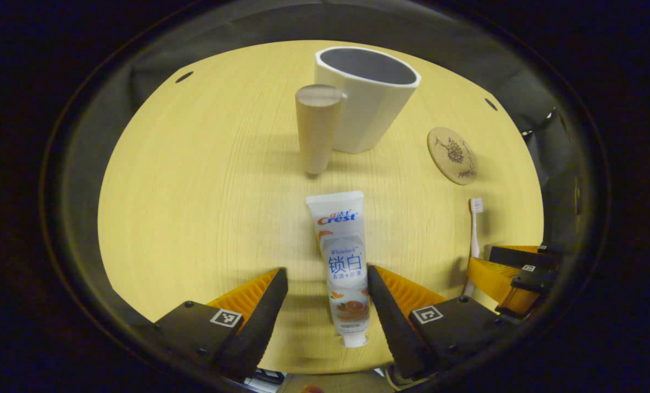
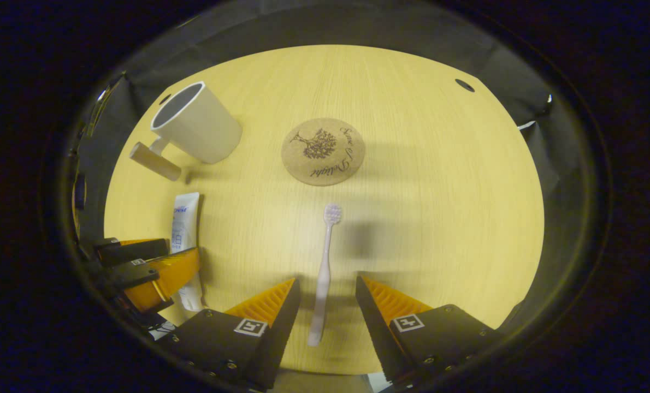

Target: Put the toothbrush and toothpaste on the desktop into the cup, then pick up the cup and place it on the coaster on the desktop.

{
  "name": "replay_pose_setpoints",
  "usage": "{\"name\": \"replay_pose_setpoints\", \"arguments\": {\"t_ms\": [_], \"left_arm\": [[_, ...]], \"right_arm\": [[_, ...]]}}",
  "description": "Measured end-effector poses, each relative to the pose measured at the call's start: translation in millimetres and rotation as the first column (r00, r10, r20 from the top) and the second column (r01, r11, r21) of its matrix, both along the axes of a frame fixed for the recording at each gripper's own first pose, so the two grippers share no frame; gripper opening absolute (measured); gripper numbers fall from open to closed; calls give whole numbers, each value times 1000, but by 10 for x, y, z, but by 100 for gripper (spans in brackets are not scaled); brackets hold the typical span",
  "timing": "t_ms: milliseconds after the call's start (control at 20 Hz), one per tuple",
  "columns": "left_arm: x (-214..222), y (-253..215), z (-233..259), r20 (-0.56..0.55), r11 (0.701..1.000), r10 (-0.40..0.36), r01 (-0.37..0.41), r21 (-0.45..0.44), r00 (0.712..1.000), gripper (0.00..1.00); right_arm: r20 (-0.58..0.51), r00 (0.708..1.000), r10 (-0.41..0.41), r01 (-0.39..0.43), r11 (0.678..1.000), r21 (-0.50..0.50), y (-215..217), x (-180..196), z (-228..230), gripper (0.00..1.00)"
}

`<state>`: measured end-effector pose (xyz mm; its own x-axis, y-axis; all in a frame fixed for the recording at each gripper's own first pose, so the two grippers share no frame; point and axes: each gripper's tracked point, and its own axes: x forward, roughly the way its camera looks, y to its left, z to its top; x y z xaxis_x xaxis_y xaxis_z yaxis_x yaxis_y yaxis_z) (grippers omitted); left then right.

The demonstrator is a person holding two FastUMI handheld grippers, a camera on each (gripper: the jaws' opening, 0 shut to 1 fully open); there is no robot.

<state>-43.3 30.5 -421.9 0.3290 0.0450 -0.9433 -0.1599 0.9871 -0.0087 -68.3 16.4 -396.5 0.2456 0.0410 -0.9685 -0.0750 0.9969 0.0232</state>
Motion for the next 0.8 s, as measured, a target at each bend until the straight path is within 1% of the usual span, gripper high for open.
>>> {"name": "replay_pose_setpoints", "arguments": {"t_ms": [50, 150, 200, 250, 300, 400, 450, 500, 550, 600, 650, 700, 750, 800], "left_arm": [[13, 0, 13, 0, 1000, -3, 3, 7, 1000, 97], [32, 17, -24, -14, 999, -19, 19, 33, 1000, 96], [57, 1, -49, -20, 999, -22, 23, 37, 1000, 100], [66, -11, -67, -30, 999, -20, 22, 39, 999, 100], [73, -27, -58, -33, 999, -18, 20, 38, 999, 97], [71, -42, -38, -32, 999, -20, 21, 37, 999, 98], [65, -47, -36, -32, 999, -22, 23, 38, 999, 97], [80, -41, -34, -24, 999, -27, 28, 38, 999, 95], [113, -14, -12, -10, 999, -35, 36, 41, 999, 89], [140, -9, 14, -4, 998, -35, 35, 44, 999, 72], [119, -24, -15, -13, 998, -41, 42, 44, 999, 63], [138, -21, -23, -6, 998, -51, 52, 46, 999, 63], [141, -31, -2, -17, 998, -47, 48, 48, 999, 54], [170, -38, 40, -15, 997, -59, 60, 50, 998, 44]], "right_arm": [[-8, 1000, 1, -1, 1000, -6, -14, 1, -32, 68], [-31, 1000, 3, -4, 1000, -27, -34, -35, -103, 69], [-59, 998, 11, -14, 999, -44, -67, -81, -106, 69], [-50, 999, 13, -15, 999, -46, -69, -45, -104, 69], [-64, 998, 9, -12, 999, -50, -62, -60, -102, 68], [-91, 996, 3, -8, 999, -52, -61, -63, -114, 68], [-107, 994, 3, -9, 999, -54, -58, -54, -92, 65], [-120, 993, -2, -5, 998, -56, -61, -42, -117, 68], [-152, 988, -3, -6, 998, -60, -58, -67, -106, 61], [-151, 988, -6, -5, 997, -73, -79, -29, -117, 62], [-160, 987, -30, 19, 998, -67, -91, -25, -102, 47], [-184, 983, -24, 12, 998, -67, -90, -80, -87, 33], [-185, 983, -13, 1, 998, -64, -97, -64, -109, 30], [-166, 986, -19, 5, 996, -84, -153, -40, -111, 34]]}}
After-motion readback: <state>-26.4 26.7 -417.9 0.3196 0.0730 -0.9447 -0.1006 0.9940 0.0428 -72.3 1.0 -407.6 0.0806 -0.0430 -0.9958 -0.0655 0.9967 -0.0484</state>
